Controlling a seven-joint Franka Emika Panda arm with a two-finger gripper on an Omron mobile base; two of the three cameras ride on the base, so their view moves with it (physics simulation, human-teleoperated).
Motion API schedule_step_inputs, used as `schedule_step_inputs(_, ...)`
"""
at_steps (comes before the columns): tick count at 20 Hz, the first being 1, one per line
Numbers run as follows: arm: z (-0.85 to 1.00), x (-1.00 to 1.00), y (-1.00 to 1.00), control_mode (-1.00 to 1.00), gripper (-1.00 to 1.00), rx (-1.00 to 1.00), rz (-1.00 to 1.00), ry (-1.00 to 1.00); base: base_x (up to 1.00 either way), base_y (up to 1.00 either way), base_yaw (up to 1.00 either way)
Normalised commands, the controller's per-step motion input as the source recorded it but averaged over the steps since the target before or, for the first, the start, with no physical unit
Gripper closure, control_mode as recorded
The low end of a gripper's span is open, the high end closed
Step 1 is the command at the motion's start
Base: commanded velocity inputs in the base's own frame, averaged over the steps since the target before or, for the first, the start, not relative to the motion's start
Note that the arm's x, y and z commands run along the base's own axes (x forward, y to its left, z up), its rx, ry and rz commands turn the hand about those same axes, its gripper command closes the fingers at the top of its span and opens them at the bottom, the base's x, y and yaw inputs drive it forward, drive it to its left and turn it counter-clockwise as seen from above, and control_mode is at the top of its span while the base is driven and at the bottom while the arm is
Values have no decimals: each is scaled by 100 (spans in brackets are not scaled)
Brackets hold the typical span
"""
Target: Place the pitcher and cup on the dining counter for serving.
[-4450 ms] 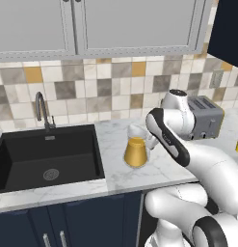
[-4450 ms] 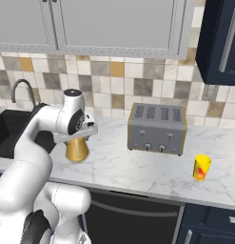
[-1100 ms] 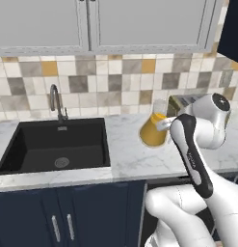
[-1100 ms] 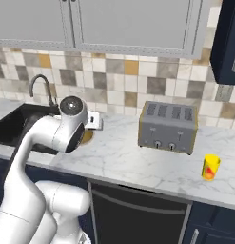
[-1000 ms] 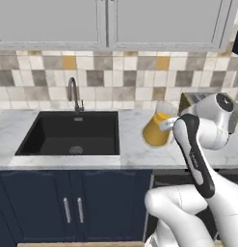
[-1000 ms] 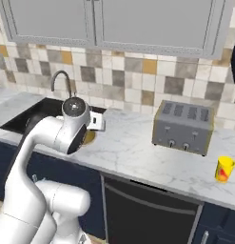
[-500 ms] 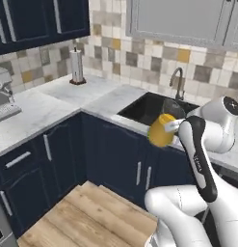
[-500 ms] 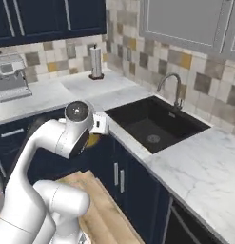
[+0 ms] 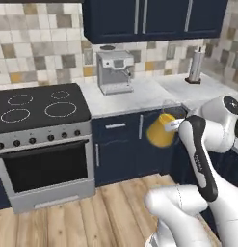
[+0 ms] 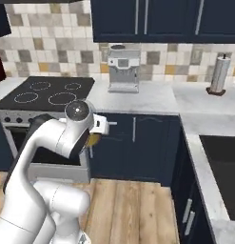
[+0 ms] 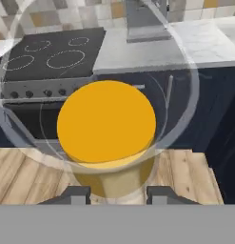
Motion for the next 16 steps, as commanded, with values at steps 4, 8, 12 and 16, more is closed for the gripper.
schedule_step_inputs(4, 0, 0, 0, 100, 100, 0, 0, 0, 0, 41, 92)
schedule_step_inputs(8, 0, 0, 0, 100, 100, 0, 0, 0, 0, 45, 87)
schedule_step_inputs(12, 0, 0, 0, 100, 100, 0, 0, 0, 0, 41, 85)
schedule_step_inputs(16, 0, 0, 0, 100, 100, 0, 0, 0, 0, 32, 87)
